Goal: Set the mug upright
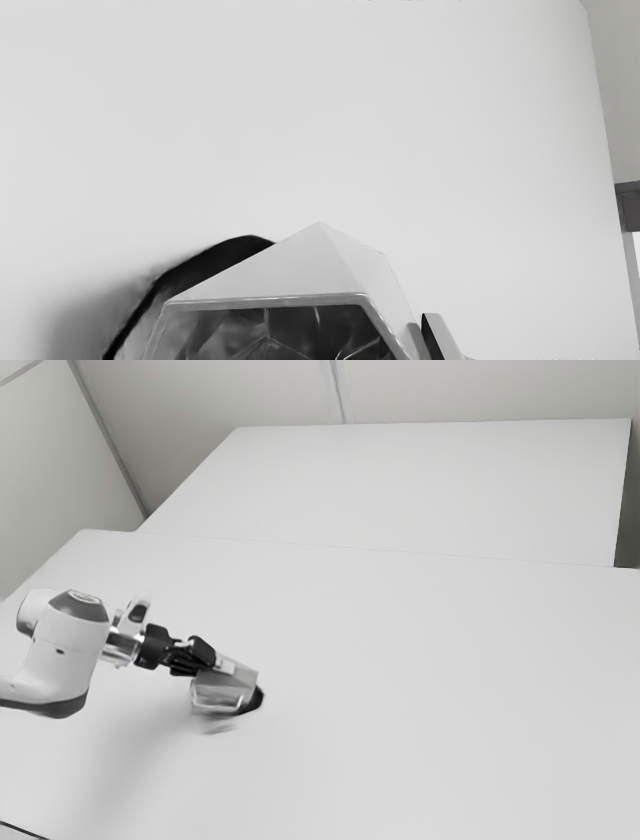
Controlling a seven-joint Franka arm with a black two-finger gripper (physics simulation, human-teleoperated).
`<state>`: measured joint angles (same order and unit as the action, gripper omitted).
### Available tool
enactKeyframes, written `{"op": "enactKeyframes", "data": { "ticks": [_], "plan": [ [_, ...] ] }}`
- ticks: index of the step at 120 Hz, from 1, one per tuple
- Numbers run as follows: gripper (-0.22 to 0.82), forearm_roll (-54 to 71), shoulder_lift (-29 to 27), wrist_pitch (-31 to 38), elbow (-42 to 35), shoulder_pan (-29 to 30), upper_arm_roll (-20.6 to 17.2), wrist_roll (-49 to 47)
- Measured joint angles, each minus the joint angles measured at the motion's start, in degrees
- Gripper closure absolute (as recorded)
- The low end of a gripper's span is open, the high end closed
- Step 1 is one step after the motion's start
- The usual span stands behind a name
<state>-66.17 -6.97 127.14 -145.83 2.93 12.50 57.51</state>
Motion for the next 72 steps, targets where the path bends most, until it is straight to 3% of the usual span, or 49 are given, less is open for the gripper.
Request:
{"op": "enactKeyframes", "data": {
  "ticks": [20,42,72],
  "plan": [
    [0.77,0.1,-0.9,-0.2,2.0,-0.2,-1.5,0.7],
    [0.77,1.7,-1.0,0.1,6.0,0.0,-5.9,0.1],
    [0.78,23.2,-1.0,-1.9,18.0,0.0,-10.6,-8.6]
  ]
}}
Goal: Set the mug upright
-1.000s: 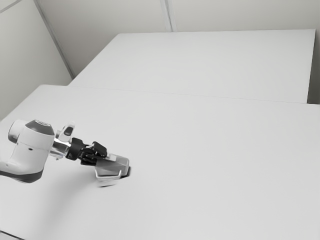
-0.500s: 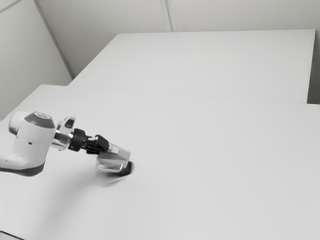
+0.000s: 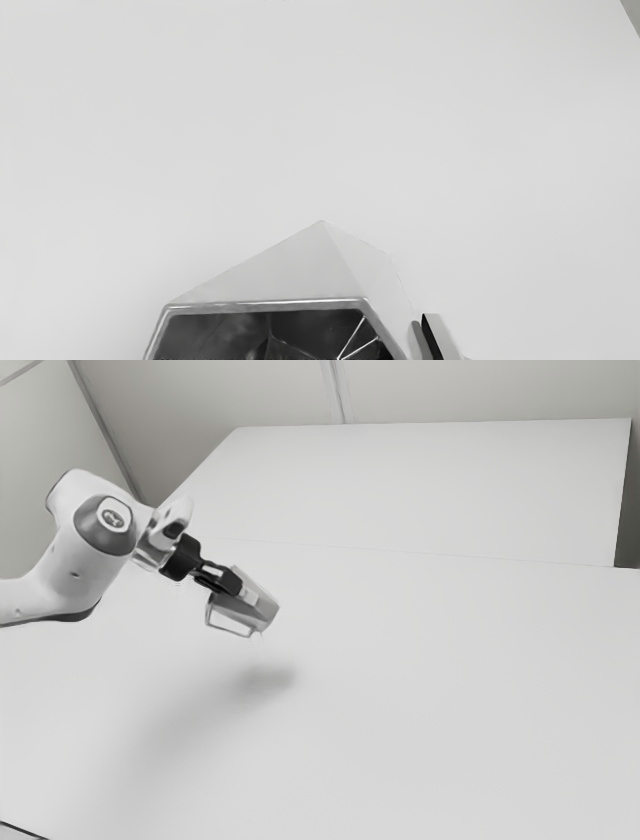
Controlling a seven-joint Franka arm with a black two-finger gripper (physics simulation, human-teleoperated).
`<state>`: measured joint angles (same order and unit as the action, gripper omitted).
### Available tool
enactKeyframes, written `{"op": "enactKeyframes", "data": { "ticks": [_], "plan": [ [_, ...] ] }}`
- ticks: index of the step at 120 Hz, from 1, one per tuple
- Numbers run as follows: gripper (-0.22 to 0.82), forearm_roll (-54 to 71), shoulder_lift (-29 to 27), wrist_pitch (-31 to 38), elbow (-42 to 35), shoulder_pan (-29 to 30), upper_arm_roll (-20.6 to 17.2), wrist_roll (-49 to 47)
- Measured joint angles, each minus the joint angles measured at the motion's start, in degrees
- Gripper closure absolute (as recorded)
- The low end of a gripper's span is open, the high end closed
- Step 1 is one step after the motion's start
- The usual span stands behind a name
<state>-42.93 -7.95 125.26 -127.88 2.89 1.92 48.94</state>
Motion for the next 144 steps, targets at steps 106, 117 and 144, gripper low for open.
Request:
{"op": "enactKeyframes", "data": {
  "ticks": [106,117,144],
  "plan": [
    [0.78,42.7,0.0,0.1,-2.9,-0.9,-7.7,-41.5],
    [0.78,43.0,0.0,2.5,-4.6,-1.0,-7.7,-44.0],
    [0.78,43.2,0.1,7.4,-7.6,-1.3,-7.7,-48.8]
  ]
}}
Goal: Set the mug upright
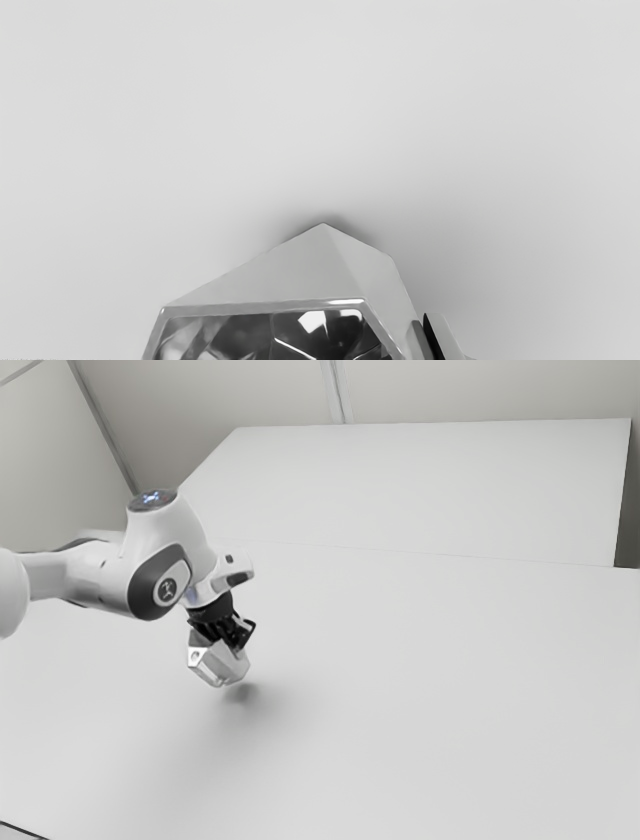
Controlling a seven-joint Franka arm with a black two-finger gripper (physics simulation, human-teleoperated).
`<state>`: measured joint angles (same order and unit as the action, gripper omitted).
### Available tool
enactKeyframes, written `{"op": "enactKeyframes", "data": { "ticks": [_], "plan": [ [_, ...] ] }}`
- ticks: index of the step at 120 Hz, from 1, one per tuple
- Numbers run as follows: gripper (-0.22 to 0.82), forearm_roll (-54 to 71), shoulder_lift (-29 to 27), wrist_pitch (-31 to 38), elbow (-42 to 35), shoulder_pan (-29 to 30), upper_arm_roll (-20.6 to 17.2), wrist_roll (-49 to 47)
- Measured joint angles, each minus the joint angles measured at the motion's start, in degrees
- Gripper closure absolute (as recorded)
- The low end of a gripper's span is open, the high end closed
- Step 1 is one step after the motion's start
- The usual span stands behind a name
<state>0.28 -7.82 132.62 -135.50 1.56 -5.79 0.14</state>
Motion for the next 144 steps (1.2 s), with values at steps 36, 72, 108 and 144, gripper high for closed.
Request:
{"op": "enactKeyframes", "data": {
  "ticks": [36,72,108,144],
  "plan": [
    [0.78,0.1,1.7,3.0,-2.0,0.0,0.1,-4.3],
    [0.78,0.1,4.0,4.5,-2.0,0.2,0.2,-7.0],
    [0.78,0.1,6.0,5.7,-1.9,0.3,0.1,-8.6],
    [0.6,-0.8,6.0,6.6,-1.9,0.1,0.1,-9.1]
  ]
}}
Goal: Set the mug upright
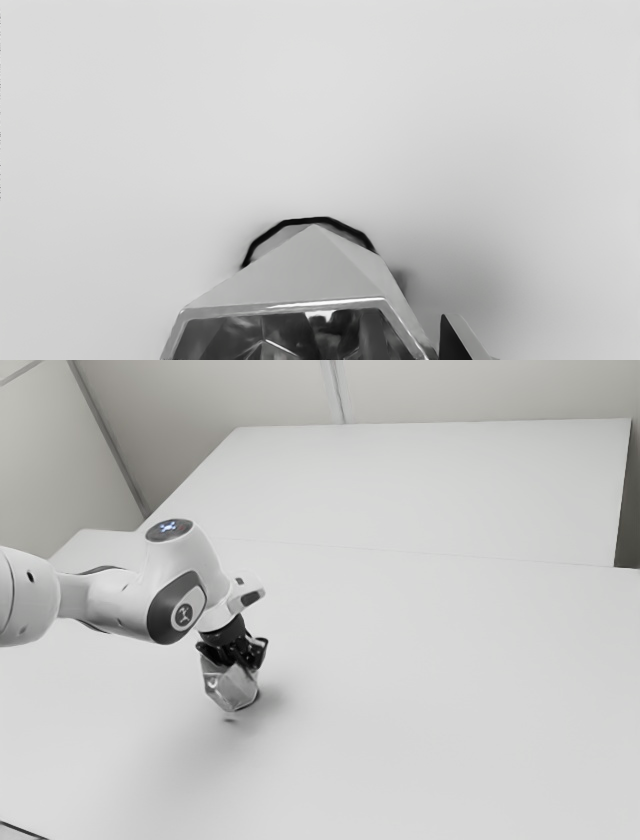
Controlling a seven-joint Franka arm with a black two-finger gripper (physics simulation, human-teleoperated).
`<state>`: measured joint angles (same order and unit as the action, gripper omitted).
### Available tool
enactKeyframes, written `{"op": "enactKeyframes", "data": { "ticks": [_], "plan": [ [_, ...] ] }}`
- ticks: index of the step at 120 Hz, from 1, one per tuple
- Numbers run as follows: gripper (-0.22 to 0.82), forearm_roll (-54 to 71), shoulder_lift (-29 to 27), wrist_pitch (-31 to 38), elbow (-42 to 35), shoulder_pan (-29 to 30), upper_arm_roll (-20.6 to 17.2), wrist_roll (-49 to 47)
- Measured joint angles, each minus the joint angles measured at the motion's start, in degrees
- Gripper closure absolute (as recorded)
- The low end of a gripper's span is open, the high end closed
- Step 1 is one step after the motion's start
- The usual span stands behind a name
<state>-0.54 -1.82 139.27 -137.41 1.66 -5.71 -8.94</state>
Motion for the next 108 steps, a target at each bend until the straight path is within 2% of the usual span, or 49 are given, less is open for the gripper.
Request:
{"op": "enactKeyframes", "data": {
  "ticks": [19,54,77,108],
  "plan": [
    [0.42,-0.6,-1.1,0.2,0.0,-0.1,-0.1,0.2],
    [0.16,-1.2,-5.3,-1.7,1.4,-0.9,-0.1,0.8],
    [0.08,-1.9,-6.3,-10.6,8.0,-0.8,-0.1,1.1],
    [0.04,-2.1,-5.7,-24.5,19.5,-0.7,-0.1,1.4]
  ]
}}
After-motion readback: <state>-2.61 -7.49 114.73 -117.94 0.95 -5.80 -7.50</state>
